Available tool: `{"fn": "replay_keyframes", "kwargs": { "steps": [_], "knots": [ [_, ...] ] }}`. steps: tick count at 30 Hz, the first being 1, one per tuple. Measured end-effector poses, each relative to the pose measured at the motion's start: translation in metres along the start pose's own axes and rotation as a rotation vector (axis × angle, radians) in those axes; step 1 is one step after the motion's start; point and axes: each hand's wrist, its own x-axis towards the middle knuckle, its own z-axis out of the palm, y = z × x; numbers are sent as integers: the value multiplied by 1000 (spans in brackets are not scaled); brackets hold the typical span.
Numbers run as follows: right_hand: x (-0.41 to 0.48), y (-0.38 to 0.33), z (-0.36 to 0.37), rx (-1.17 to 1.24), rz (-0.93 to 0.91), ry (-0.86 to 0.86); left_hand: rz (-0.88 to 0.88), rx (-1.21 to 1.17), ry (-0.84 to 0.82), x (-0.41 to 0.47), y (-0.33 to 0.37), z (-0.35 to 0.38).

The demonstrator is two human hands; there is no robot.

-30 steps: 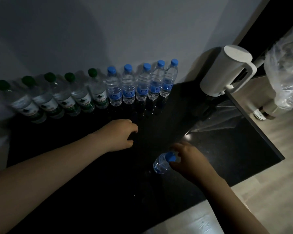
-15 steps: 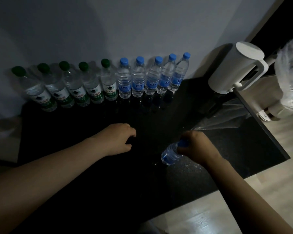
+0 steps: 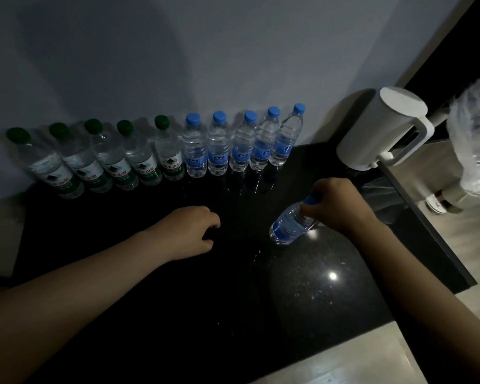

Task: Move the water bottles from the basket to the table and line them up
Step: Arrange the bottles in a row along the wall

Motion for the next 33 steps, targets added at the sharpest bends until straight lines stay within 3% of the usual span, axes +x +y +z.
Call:
{"fn": "replay_keyframes", "kwargs": {
  "steps": [13,33],
  "knots": [
    [90,53,-14,84,-109,55,-51,-34,68,64,13,-17],
    [245,125,-10,139,-144,55,-72,-38,15,174,1,-41]
  ]
}}
